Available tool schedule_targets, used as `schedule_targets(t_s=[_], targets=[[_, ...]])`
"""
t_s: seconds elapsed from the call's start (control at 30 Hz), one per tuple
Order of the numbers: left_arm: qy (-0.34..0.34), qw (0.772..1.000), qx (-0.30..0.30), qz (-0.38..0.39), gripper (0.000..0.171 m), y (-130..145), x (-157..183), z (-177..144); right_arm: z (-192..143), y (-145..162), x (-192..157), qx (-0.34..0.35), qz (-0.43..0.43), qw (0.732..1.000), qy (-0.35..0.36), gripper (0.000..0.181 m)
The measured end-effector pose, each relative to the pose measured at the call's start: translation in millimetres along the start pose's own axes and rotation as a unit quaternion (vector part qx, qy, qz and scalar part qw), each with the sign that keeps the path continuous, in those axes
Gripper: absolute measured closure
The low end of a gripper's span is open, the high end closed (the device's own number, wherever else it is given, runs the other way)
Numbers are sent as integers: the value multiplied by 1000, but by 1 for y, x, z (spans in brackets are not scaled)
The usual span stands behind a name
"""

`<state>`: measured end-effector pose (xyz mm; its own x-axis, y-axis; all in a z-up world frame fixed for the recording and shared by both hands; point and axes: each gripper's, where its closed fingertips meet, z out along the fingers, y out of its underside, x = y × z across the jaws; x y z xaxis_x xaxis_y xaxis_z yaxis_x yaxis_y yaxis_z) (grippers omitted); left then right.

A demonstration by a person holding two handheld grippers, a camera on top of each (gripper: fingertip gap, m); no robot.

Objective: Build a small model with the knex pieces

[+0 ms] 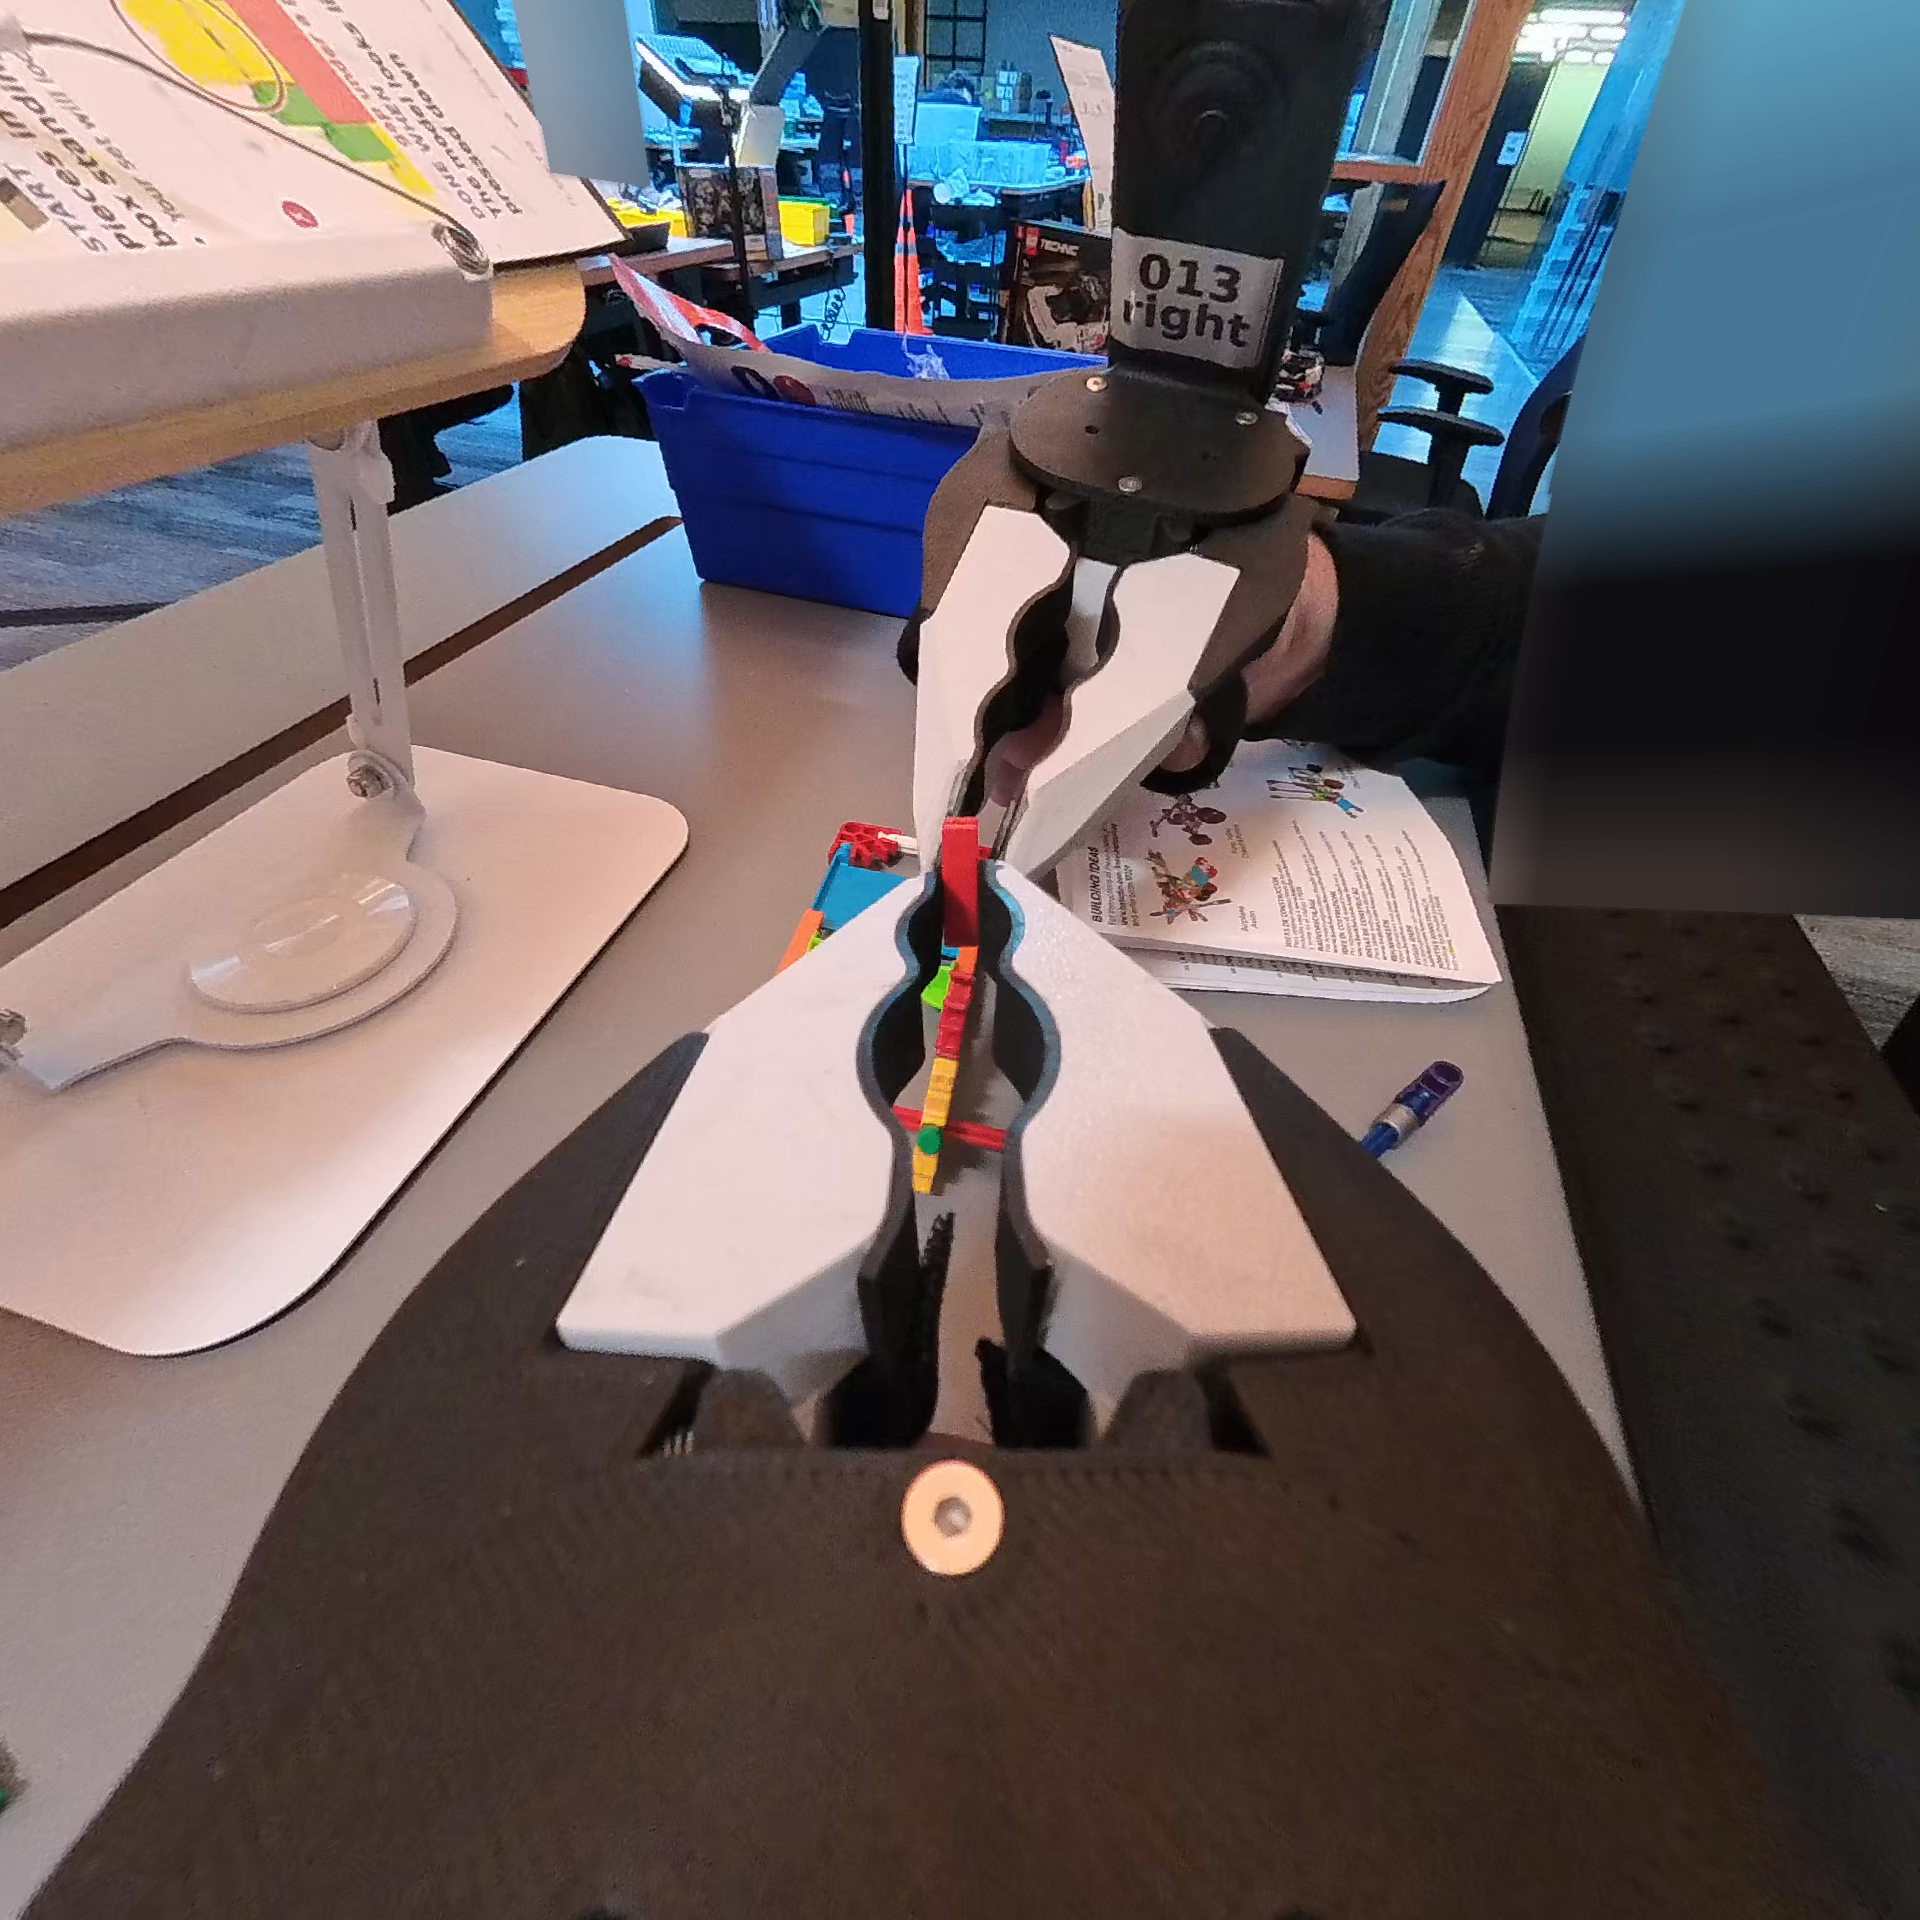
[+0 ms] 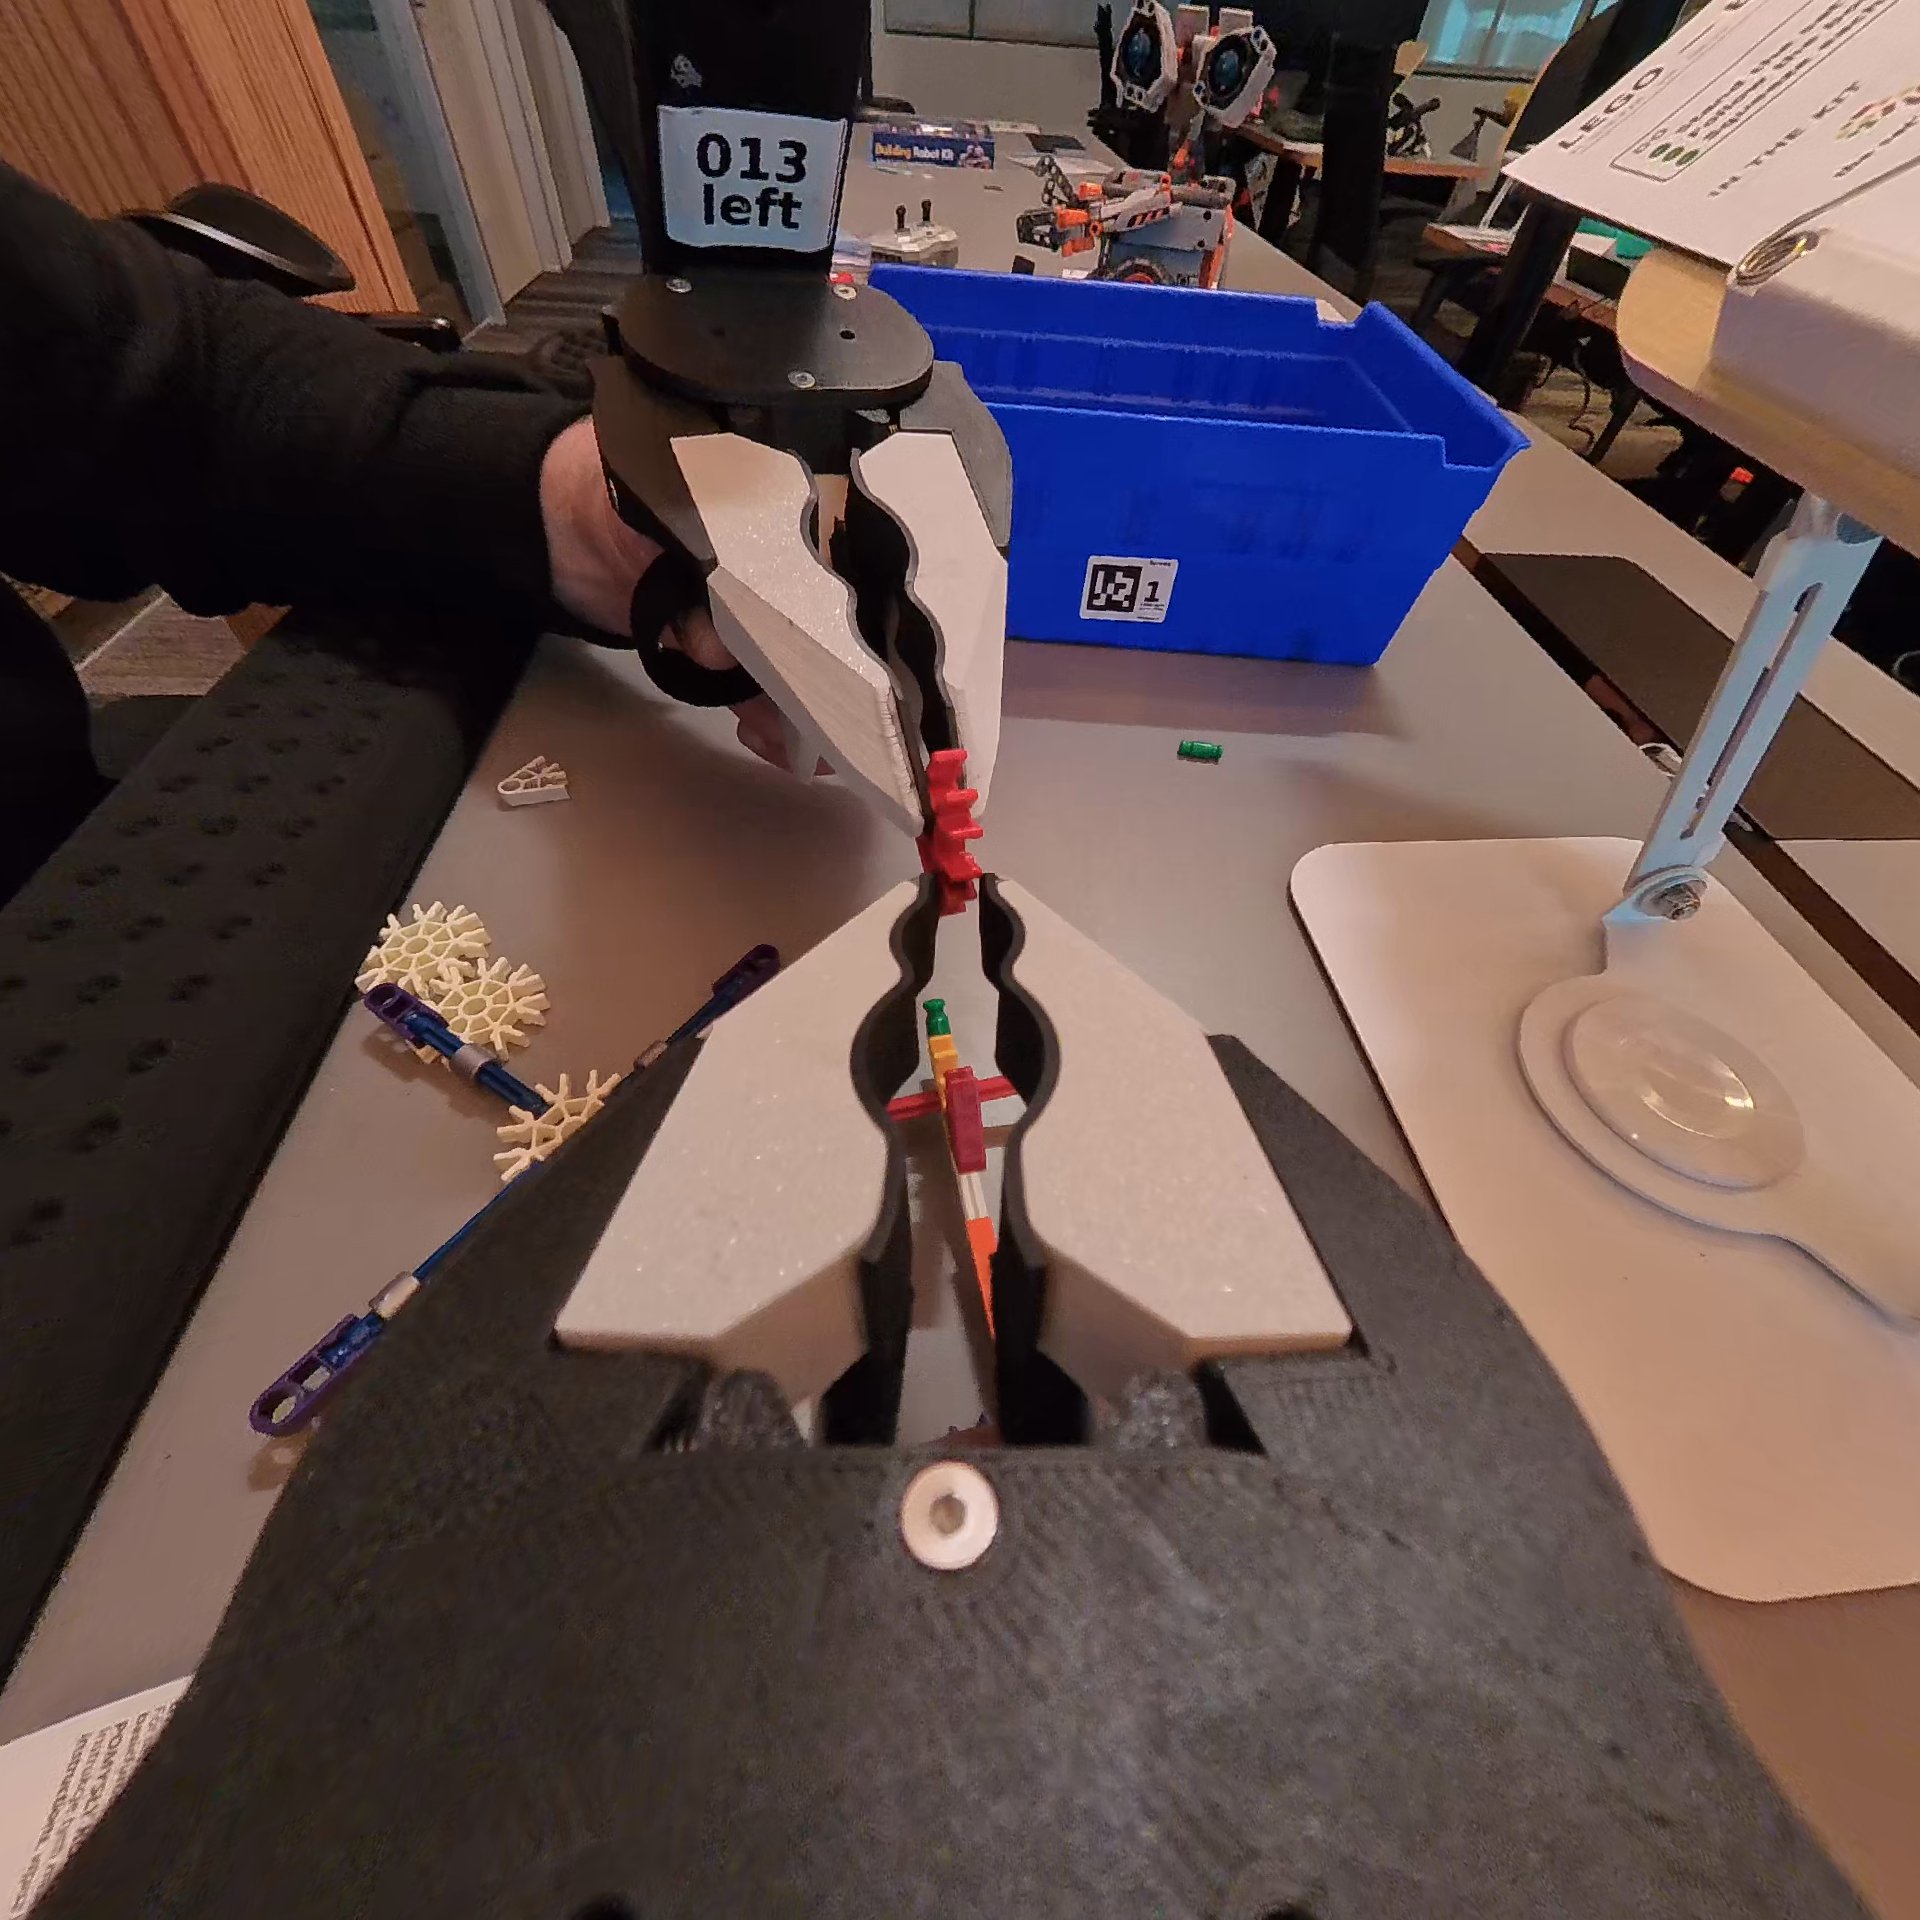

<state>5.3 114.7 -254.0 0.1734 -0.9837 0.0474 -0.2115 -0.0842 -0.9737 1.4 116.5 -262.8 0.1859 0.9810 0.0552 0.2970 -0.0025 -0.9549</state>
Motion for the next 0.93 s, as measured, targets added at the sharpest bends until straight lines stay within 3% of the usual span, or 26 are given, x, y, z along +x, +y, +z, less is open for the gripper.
schedule_targets(t_s=[0.57, 0.93], targets=[[-24, 1000, 3, -5, 168, -1, -12, -6, -10, -10, 10, 31, 13, 999, 17, 176], [-31, 999, 4, -17, 168, 2, -17, -7, -36, -21, 52, 100, 77, 987, 97, 175]])
